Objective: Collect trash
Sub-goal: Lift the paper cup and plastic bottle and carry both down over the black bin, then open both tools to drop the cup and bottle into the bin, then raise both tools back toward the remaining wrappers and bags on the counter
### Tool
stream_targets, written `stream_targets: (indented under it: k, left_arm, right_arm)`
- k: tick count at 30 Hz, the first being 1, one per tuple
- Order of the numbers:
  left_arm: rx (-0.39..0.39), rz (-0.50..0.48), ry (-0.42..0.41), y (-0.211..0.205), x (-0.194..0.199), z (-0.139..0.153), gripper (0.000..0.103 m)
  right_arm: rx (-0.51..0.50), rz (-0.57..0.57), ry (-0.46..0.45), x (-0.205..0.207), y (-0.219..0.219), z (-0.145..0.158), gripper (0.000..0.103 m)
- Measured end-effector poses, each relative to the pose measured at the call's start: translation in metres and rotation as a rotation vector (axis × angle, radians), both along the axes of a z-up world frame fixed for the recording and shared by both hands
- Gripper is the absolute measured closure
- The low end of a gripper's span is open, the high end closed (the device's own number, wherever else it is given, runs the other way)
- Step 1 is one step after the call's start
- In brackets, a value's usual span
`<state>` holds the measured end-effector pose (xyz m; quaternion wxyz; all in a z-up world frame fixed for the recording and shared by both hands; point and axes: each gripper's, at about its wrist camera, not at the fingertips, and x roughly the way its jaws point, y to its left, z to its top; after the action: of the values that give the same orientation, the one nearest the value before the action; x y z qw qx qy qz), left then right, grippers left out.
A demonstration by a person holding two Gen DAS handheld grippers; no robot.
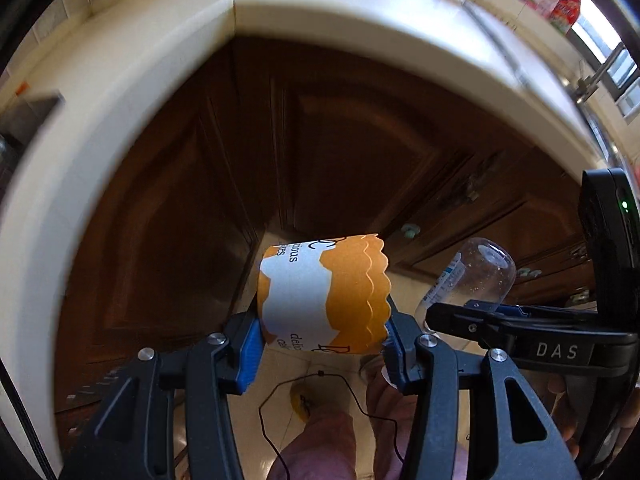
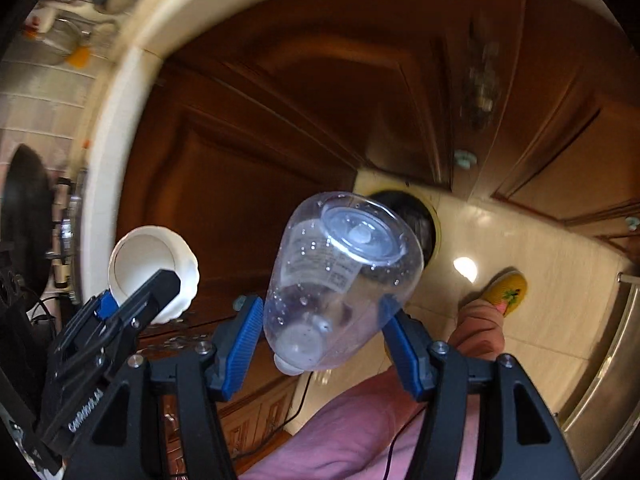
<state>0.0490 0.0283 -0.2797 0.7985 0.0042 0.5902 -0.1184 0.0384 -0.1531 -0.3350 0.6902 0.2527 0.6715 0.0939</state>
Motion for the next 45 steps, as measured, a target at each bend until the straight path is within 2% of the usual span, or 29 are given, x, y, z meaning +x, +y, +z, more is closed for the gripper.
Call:
stream_targets:
  k: [12, 16, 17, 20, 21, 24, 26, 33, 39, 45]
  left_arm:
    - [0.039, 0.031, 0.183, -0.005, 0.036, -0.195, 0.054]
    - [0.044, 0.016, 0.249, -0.003, 0.048, -0.245, 0.054]
    - [0.043, 0.004, 0.267, -0.003, 0.050, -0.258, 0.054]
    - [0.053, -0.010, 0.301, 0.004, 0.051, -0.283, 0.053]
    - [0.054, -0.005, 0.309, 0.008, 0.053, -0.291, 0.050]
    - [0.060, 0.021, 0.319, 0.017, 0.056, -0.302, 0.039]
    - [0.062, 0.036, 0.327, 0.021, 0.059, -0.305, 0.038]
    - [0.070, 0.035, 0.331, 0.024, 0.055, -0.300, 0.037]
    - [0.044, 0.049, 0.301, 0.026, 0.051, -0.270, 0.034]
    - [0.032, 0.060, 0.269, 0.028, 0.042, -0.215, 0.031]
  right_arm:
    - [-0.042, 0.032, 0.160, 0.020, 0.013, -0.166, 0.043]
    - [-0.069, 0.049, 0.201, 0.030, 0.016, -0.215, 0.044]
    - [-0.064, 0.052, 0.209, 0.033, 0.016, -0.224, 0.047]
    - [-0.077, 0.066, 0.225, 0.041, 0.018, -0.249, 0.048]
    - [-0.076, 0.072, 0.231, 0.044, 0.018, -0.255, 0.048]
    - [-0.081, 0.093, 0.261, 0.049, 0.026, -0.272, 0.048]
    - [-0.083, 0.094, 0.267, 0.049, 0.029, -0.275, 0.048]
    - [-0.102, 0.120, 0.251, 0.039, 0.037, -0.251, 0.048]
    - [-0.118, 0.138, 0.230, 0.032, 0.038, -0.223, 0.048]
    - [-0.115, 0.137, 0.185, 0.025, 0.035, -0.176, 0.048]
